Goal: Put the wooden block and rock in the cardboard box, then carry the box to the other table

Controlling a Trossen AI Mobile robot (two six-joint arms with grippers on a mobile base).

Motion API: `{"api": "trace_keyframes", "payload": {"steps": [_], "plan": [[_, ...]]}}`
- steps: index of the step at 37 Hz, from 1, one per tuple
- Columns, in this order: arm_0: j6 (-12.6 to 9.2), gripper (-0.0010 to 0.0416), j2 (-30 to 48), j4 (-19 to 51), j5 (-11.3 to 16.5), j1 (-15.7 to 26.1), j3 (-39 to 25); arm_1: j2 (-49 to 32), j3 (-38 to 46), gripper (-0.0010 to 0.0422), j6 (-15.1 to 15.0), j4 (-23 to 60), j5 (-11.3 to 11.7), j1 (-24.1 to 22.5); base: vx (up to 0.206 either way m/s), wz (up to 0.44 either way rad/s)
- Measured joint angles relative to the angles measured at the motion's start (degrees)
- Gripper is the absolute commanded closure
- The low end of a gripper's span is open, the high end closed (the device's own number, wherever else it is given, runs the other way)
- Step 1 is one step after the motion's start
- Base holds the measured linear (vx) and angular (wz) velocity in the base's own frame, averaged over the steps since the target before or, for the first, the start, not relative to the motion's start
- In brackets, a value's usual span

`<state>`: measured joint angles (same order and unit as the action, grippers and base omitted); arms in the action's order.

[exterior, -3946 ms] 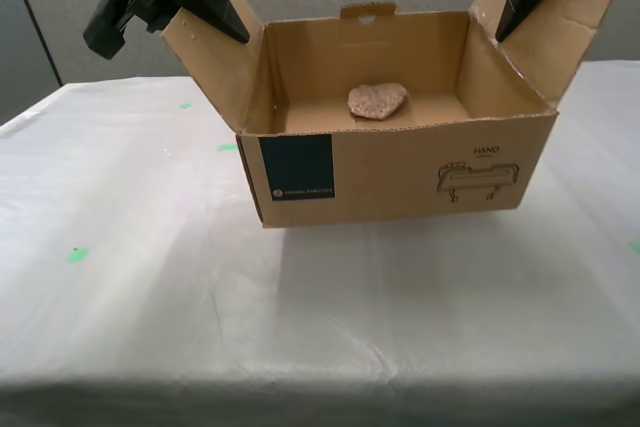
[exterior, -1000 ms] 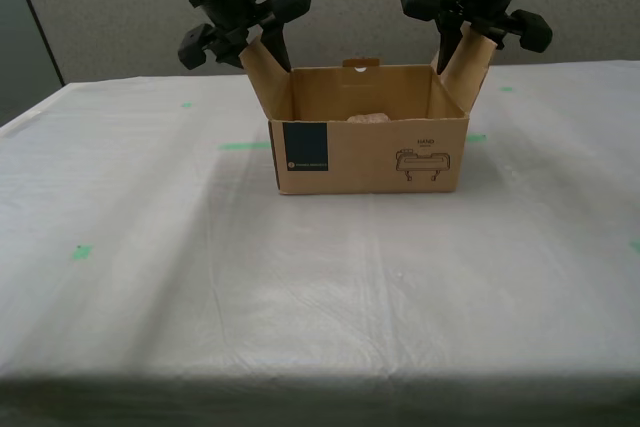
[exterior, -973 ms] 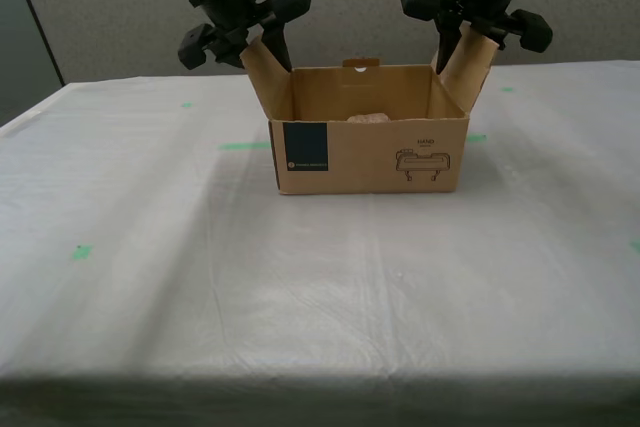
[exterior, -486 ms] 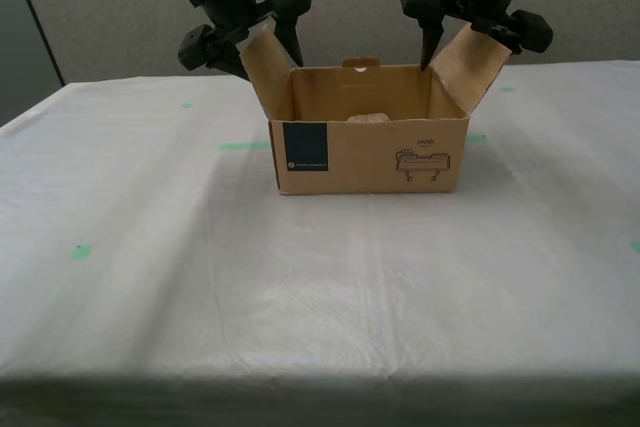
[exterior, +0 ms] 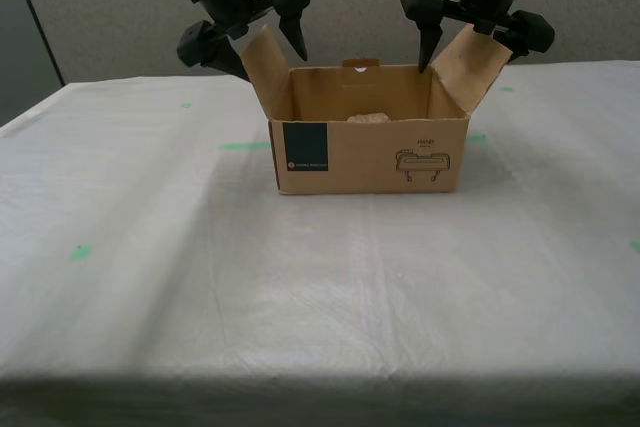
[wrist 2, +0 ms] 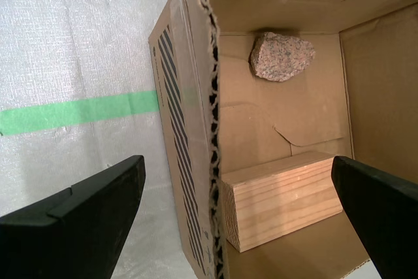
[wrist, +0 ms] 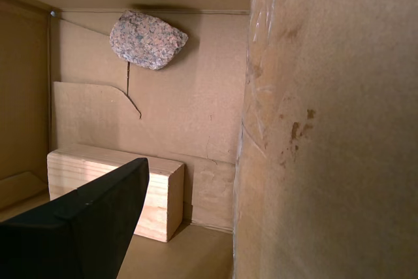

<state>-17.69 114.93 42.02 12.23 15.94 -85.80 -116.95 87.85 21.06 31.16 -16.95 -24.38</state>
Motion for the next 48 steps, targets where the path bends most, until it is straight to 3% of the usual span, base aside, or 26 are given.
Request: {"api": "trace_keyframes", "payload": {"steps": [12, 26, 30, 38, 48], "plan": [[0.02, 0.0021, -0.55, 0.2, -0.02, -0.04, -0.55, 1.97, -0.02, 0.0023, -1.29, 0.13, 0.0, -0.02, 0.0, 0.0], [0.28, 0.0012, -0.55, 3.85, -0.04, -0.07, -6.25, 7.82, -0.02, 0.0023, -2.75, 0.26, 0.68, -0.07, 0.0, 0.0], [1.25, 0.0012, -0.59, 6.29, -0.09, -0.04, -8.41, 9.05, -0.02, 0.0023, -3.06, 0.68, 1.05, -0.07, 0.0, 0.0], [1.88, 0.0013, -3.17, 8.98, -4.94, 0.0, -10.05, 11.02, -0.02, 0.0023, -3.28, 2.62, 1.88, -0.07, 0.0, 0.0], [2.93, 0.0012, -9.44, 9.07, -5.55, -0.04, -9.75, 13.94, -0.02, 0.0023, -4.5, 3.48, 3.89, -0.13, 0.0, 0.0]]}}
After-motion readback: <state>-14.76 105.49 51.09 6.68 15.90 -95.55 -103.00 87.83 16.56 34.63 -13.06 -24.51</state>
